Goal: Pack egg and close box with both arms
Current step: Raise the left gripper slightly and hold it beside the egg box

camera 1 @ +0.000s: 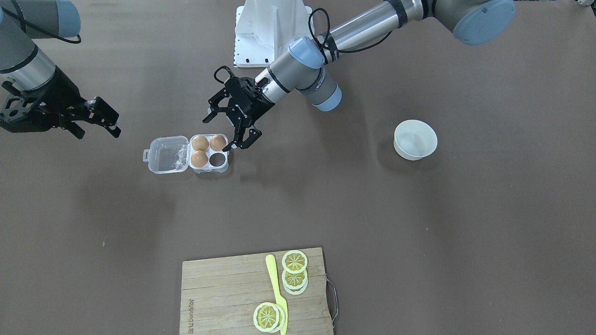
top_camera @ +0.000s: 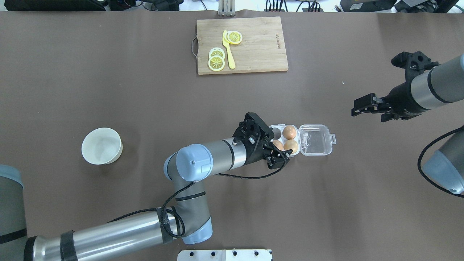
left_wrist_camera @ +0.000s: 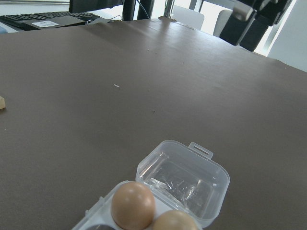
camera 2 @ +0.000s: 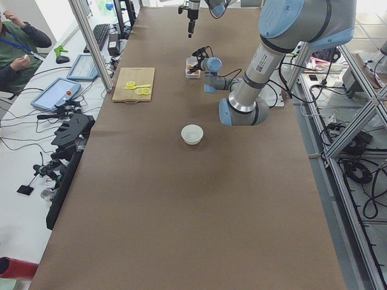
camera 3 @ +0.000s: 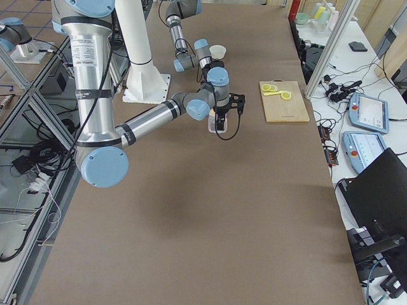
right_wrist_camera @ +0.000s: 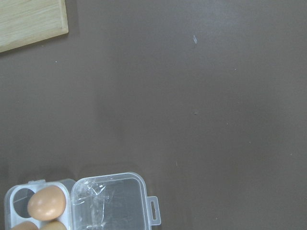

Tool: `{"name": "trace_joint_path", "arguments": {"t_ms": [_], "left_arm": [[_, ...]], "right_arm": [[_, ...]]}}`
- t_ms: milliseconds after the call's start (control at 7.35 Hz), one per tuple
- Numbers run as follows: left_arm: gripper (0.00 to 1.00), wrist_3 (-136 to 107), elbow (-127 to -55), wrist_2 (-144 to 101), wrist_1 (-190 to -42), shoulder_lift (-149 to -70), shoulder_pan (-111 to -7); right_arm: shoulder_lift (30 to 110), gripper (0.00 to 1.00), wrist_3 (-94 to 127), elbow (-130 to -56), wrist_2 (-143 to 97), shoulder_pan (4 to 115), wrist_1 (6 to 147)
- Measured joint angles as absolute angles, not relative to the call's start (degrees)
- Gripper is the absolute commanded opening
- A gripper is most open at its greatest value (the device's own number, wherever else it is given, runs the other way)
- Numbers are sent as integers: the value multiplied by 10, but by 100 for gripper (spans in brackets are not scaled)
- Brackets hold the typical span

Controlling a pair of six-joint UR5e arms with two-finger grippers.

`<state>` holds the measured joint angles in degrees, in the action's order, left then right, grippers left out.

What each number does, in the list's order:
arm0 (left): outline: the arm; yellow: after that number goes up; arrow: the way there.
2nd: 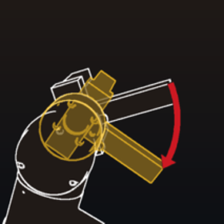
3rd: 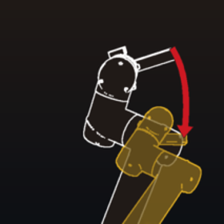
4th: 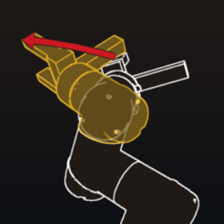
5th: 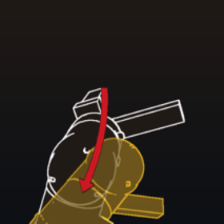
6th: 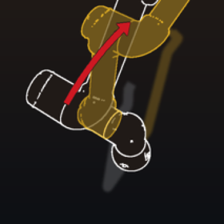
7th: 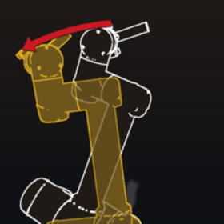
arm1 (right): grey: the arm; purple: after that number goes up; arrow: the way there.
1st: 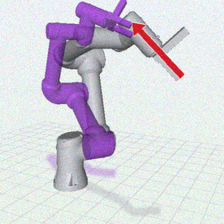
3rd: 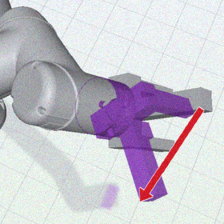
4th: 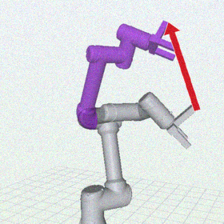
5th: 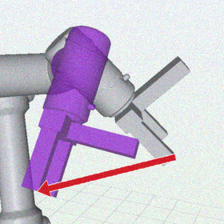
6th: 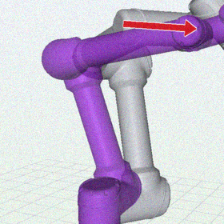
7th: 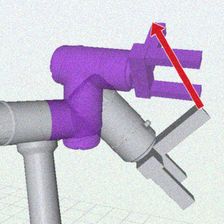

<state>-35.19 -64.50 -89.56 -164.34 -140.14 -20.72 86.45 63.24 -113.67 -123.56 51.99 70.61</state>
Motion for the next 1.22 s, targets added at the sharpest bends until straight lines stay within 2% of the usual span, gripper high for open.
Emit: {"name": "trace_joint_path", "arguments": {"t_ms": [544,1224], "left_arm": [[0,-625,-670,-952,-1615,-1382,-231],[0,-1079,-714,-1002,-1544,-1341,-228]], "right_arm": [[865,99,634,-1144,-1235,523,705],[867,99,665,-1148,-1235,525,685]]}}
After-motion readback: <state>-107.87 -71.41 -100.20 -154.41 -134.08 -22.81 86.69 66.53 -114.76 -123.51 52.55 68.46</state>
